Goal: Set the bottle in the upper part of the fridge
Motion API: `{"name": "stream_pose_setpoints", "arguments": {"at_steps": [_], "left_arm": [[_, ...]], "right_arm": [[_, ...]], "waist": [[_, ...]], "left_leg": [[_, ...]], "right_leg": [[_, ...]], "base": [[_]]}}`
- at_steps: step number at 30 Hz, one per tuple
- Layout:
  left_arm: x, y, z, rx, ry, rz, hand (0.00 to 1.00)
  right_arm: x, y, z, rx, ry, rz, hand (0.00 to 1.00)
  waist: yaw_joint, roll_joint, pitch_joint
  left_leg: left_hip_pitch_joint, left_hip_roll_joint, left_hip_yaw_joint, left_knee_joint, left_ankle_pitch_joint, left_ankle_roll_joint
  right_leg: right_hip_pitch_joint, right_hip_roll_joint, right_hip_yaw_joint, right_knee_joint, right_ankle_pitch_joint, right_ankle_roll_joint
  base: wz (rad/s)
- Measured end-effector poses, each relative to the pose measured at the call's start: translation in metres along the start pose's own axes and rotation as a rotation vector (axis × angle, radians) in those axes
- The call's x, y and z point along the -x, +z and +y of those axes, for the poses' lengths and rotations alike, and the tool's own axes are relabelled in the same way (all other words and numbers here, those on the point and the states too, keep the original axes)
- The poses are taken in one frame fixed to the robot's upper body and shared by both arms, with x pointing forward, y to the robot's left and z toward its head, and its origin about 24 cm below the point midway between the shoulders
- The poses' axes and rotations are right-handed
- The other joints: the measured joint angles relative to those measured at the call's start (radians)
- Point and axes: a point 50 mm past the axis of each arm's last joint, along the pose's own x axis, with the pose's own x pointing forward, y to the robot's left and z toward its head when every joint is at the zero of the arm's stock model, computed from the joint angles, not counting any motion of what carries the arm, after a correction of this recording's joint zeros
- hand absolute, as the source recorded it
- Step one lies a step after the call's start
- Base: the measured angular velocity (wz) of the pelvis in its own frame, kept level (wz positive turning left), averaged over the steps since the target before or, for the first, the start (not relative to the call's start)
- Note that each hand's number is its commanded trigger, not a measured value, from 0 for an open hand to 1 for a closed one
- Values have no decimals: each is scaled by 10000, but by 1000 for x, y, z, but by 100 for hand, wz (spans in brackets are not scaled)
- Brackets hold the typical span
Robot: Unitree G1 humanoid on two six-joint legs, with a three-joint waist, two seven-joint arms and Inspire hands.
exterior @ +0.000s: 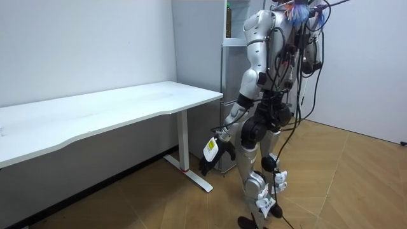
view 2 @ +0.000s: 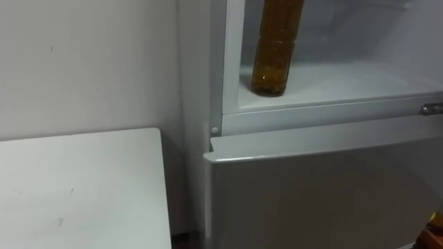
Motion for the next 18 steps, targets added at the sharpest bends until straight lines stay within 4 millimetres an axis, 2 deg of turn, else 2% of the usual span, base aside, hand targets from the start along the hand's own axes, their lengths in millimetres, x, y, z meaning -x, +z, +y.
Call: {"name": "stream_pose_setpoints", "arguments": {"at_steps": [6, 12, 13, 18], "left_arm": [[1, -4, -6, -263, -240, 127, 0], [0, -1, -6, -200, -265, 84, 0], [0, 0, -6, -216, -270, 52, 0], [-1, 2, -7, -313, -327, -19, 0]], "right_arm": [[10, -3, 13, -122, 1173, 245, 0], [18, -3, 23, -271, 2191, 369, 0], [18, -2, 24, -292, 2365, 337, 0], [22, -2, 30, -100, 3002, 104, 0]], "waist": [[82, 75, -51], [345, 238, -77], [462, 269, -75], [596, 314, -53]], "left_leg": [[42, 6, -17, 29, 0, 0], [36, 23, -48, 55, 0, 0], [37, 18, -60, 52, 0, 0], [40, 17, -153, 52, 0, -1]], "right_leg": [[103, 4, -6, -45, 8, 2], [169, 24, -13, -206, 26, 3], [176, 21, -22, -206, 25, 4], [248, 17, -86, -210, 30, 4]], "base": [[0], [2], [0], [6]]}}
